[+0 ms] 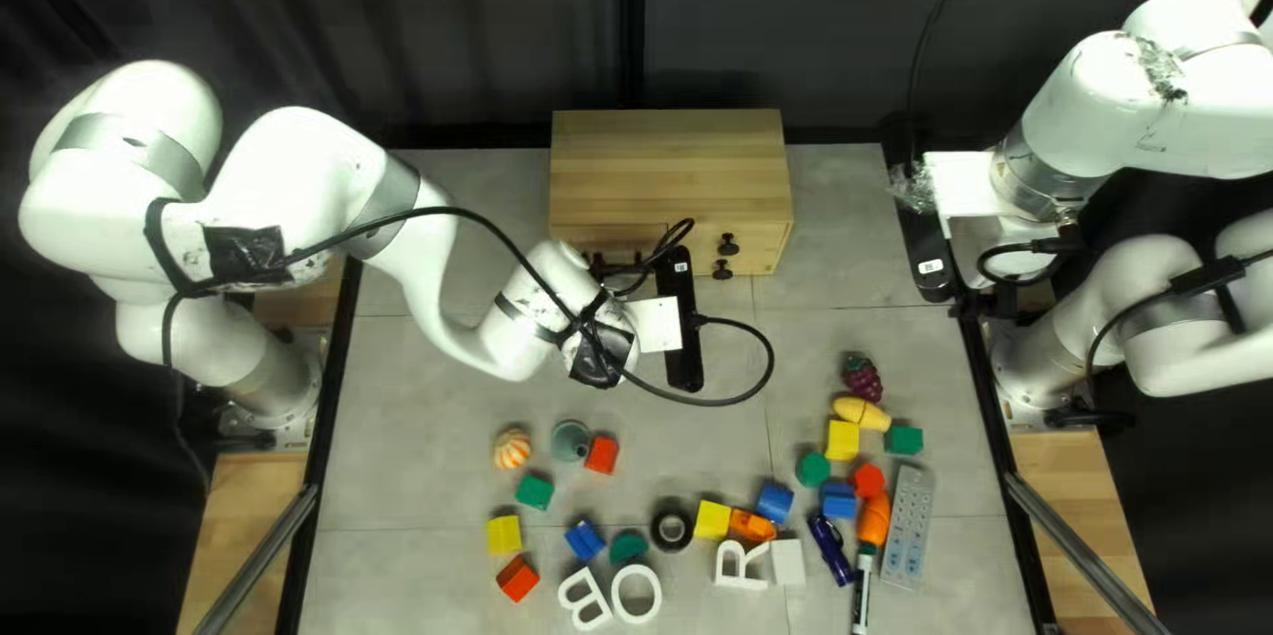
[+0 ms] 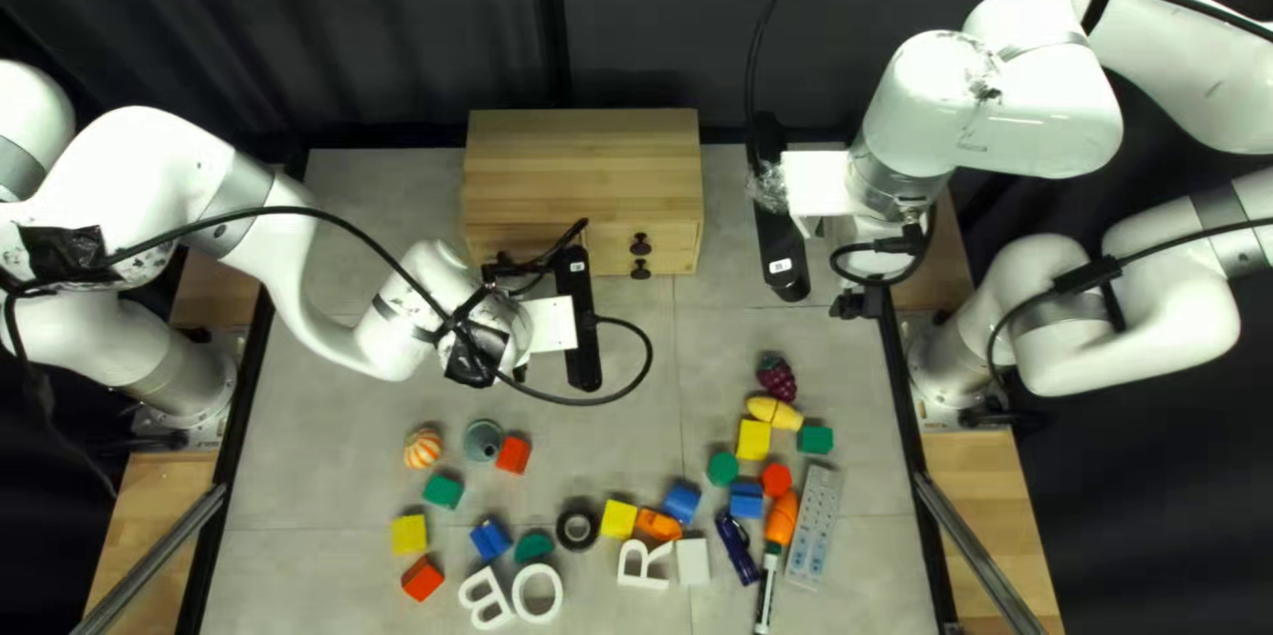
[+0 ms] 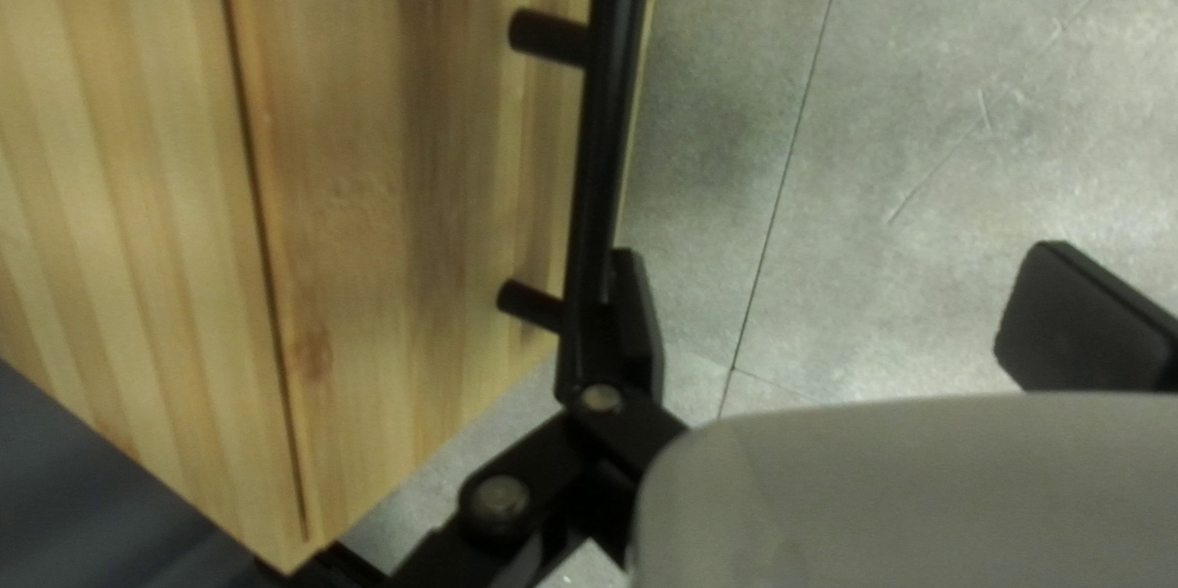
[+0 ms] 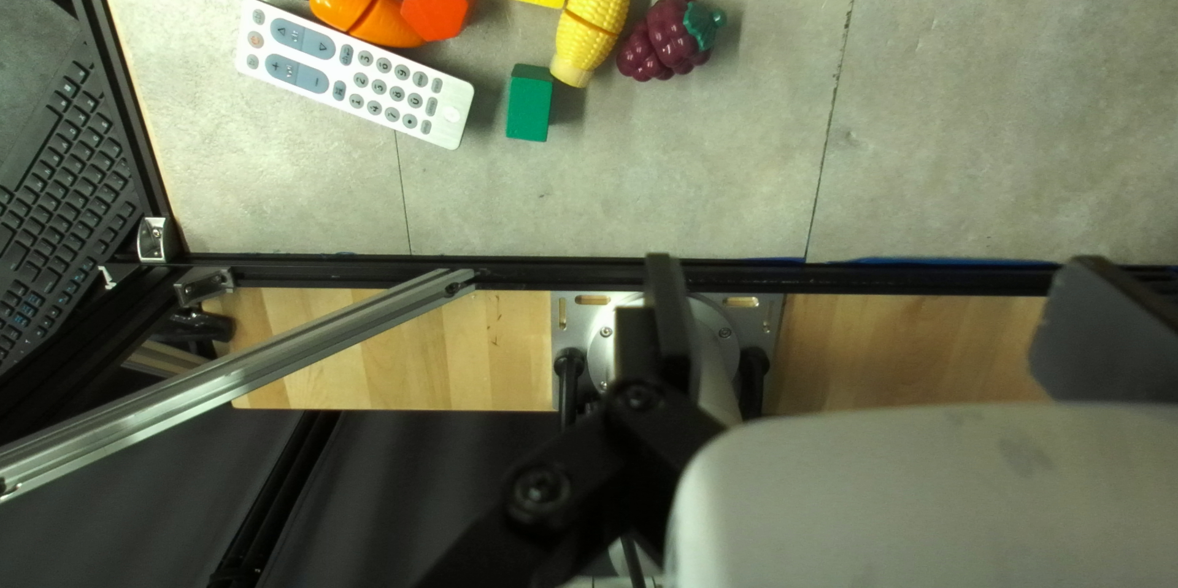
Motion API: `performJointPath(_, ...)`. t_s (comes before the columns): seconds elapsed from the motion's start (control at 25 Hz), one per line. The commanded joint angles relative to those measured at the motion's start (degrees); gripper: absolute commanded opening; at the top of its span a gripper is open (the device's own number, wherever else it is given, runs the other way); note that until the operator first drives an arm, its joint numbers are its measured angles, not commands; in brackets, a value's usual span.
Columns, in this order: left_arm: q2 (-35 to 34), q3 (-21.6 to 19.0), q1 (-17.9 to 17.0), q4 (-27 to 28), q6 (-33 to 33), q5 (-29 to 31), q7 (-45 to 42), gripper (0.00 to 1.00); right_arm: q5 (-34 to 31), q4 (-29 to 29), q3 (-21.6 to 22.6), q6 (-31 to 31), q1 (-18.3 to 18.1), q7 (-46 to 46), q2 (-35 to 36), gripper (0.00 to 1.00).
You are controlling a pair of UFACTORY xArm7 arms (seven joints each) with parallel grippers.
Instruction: Open drawers and place objects into drawer and close
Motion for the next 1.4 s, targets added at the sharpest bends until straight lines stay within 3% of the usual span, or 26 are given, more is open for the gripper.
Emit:
performJointPath(0.04,0.78,0.71,0.3,0.43,-0.53,1.16,-0.42,1.0,0.0,0.0,0.0,0.0,0.0,0.0,0.0,1.0)
performJointPath(0.84,2.0,1.66,0.67,0.18,-1.38,2.55,-1.72,1.0,0.0,0.0,0.0,0.0,0.0,0.0,0.0,1.0)
performJointPath(1.4,-0.77,-6.24,-5.28,3.23,8.17,-9.28,-0.58,1.0,0.0,0.0,0.0,0.0,0.0,0.0,0.0,1.0)
